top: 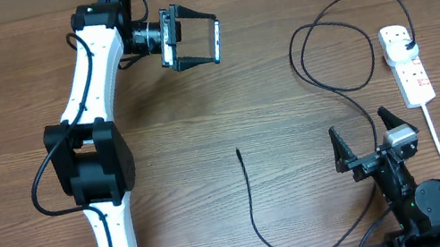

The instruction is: Plug charger to phone and switch on socket

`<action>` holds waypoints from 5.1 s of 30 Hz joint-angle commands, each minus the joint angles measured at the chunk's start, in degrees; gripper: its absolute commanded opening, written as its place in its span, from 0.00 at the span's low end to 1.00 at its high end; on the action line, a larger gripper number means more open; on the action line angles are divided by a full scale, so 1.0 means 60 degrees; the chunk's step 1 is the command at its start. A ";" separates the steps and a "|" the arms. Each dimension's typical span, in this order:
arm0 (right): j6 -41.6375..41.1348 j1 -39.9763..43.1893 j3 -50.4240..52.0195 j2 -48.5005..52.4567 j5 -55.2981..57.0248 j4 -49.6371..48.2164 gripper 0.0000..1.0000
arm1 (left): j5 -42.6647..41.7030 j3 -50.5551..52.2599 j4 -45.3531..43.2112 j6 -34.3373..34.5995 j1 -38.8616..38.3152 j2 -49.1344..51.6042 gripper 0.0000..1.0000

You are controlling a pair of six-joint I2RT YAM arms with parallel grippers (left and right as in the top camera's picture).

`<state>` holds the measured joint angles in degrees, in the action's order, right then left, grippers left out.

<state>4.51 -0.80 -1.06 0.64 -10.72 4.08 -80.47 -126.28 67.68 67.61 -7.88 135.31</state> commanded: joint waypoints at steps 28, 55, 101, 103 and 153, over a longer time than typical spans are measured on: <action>0.0015 0.0029 0.0102 -0.0080 -0.0051 -0.0051 1.00 | -0.0055 -0.0310 -0.0036 0.0095 -0.0073 -0.0018 0.04; -0.2524 0.0029 0.0091 -0.0080 -0.0208 -0.0532 1.00 | 0.0011 -0.0310 -0.0080 0.0095 -0.0073 -0.0018 0.04; -0.8998 -0.0754 -0.7657 1.3628 -0.6586 -0.0331 1.00 | 0.7508 -0.0310 0.1016 0.0641 -0.0310 -0.0018 0.04; -0.8994 -0.0958 -0.7657 1.3905 -0.6575 -0.0656 1.00 | 0.7690 -0.0310 0.1053 0.0783 -0.0437 -0.0018 0.04; -0.8455 -0.2306 -0.7654 1.4211 -0.2900 -0.0335 0.63 | 0.6739 -0.0310 0.0900 0.2809 -0.3268 -0.0018 0.04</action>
<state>-46.59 -14.35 -45.76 85.89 -28.45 2.22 -38.17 -126.37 73.10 83.70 -27.86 135.31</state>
